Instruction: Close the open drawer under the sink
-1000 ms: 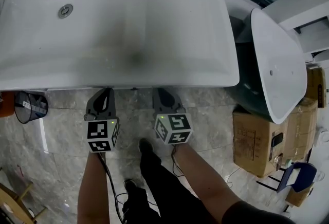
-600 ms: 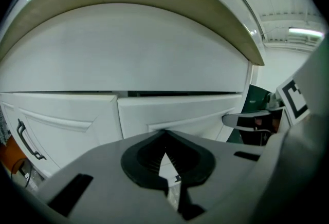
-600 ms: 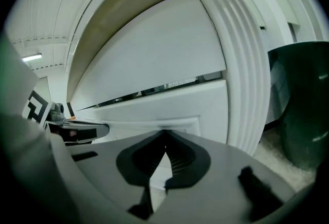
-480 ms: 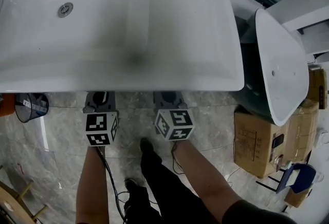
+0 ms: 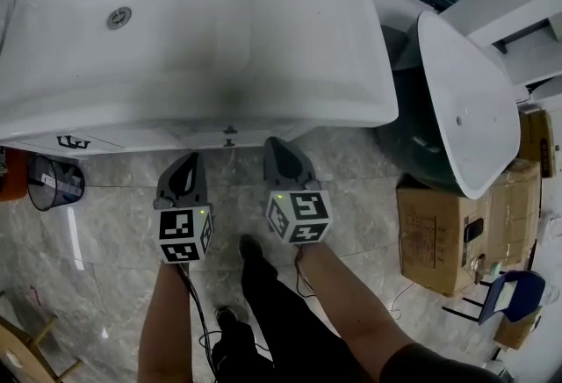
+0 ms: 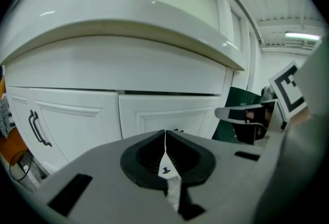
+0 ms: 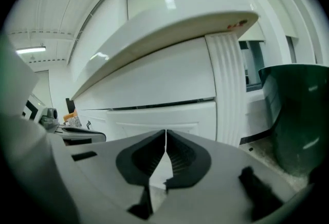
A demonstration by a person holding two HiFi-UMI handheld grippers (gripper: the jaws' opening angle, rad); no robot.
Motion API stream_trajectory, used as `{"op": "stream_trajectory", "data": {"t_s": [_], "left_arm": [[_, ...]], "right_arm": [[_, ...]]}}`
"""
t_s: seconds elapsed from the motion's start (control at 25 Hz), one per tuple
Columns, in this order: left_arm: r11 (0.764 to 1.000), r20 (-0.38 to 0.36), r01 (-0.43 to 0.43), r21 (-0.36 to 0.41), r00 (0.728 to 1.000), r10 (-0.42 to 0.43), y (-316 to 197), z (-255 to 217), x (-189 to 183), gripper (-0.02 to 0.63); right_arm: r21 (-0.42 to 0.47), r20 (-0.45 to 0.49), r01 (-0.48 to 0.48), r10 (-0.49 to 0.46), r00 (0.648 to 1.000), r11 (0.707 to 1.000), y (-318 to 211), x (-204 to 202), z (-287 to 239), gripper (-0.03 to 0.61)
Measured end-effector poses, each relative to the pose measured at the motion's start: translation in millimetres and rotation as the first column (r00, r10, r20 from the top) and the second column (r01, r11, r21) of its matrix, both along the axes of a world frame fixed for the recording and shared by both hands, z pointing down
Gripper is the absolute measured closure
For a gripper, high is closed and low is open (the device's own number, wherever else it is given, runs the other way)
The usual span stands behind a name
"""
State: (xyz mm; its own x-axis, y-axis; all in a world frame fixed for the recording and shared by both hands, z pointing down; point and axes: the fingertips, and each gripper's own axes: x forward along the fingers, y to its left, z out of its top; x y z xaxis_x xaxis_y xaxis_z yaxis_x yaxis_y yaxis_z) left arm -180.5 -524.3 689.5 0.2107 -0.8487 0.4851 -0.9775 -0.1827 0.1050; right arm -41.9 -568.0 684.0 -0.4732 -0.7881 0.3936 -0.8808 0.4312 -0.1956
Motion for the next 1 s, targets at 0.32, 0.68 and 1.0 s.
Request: {"op": "stream_trajectory", "data": {"t_s": [0.32, 0.68, 1.0], "left_arm": [[0.995, -0.019, -0.063, 0.072, 0.998, 0.064, 111, -77, -3, 0.598], [0.984, -0.084, -0.113, 0.137, 0.989, 0.125, 232, -164, -8, 0.598], [0.978, -0.120, -0.138, 0.159, 0.980, 0.158, 320, -243, 15, 0.598]], "right_arm": [[0.023, 0.055, -0.038, 0.036, 0.998, 0.999, 122, 4, -66, 0.553], [0.036, 0.084, -0.141, 0.137, 0.987, 0.989, 268, 21, -147, 0.554], [0.035, 0.072, -0.107, 0.104, 0.992, 0.994, 350, 31, -216, 0.554]]}}
